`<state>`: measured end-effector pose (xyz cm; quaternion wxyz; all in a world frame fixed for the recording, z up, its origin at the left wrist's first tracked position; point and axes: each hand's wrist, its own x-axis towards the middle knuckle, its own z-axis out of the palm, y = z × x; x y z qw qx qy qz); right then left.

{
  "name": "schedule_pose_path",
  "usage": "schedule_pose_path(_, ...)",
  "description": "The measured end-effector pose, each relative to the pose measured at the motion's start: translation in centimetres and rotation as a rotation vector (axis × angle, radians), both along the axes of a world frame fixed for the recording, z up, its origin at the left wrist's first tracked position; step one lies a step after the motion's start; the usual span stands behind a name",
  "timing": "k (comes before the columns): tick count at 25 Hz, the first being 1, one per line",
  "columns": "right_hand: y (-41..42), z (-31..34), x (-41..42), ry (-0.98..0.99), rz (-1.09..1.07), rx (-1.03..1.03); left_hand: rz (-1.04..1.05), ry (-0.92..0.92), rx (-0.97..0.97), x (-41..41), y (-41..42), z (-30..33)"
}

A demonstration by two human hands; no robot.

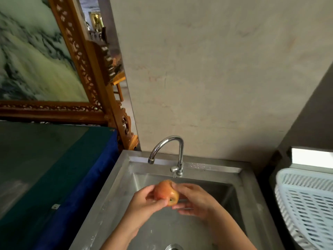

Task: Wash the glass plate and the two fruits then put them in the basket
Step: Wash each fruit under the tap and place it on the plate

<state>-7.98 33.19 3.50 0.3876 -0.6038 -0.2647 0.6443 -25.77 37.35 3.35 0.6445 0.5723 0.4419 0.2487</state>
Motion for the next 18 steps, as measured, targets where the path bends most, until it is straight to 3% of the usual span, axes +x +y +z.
schedule_pose_path(2,-2.4,1.3,0.1,-0.040,-0.015,0.102,-0.063,-0.044,0.047,0.4,-1.1,1.7)
schedule_pose_path(5,-7.1,3.7,0.1,-0.049,-0.163,0.313,0.003,-0.189,-0.033,1.6,-3.4,3.3)
schedule_pose_path(8,-12.6,6.1,-0.8,-0.312,-0.318,0.470,-0.147,-0.213,-0.073,2.2,-6.2,5.8)
schedule_pose_path(10,-14.0,6.9,-1.0,-0.397,-0.364,0.562,-0.241,-0.235,0.022,2.2,-6.6,6.5)
schedule_pose_path(14,-18.2,9.5,-2.0,-0.754,-0.374,0.647,-0.423,-0.216,0.299,1.5,-8.0,8.0)
schedule_pose_path(18,-21.2,9.9,-4.2,-0.981,-0.388,0.660,-0.428,-0.154,0.411,0.7,-10.2,7.4)
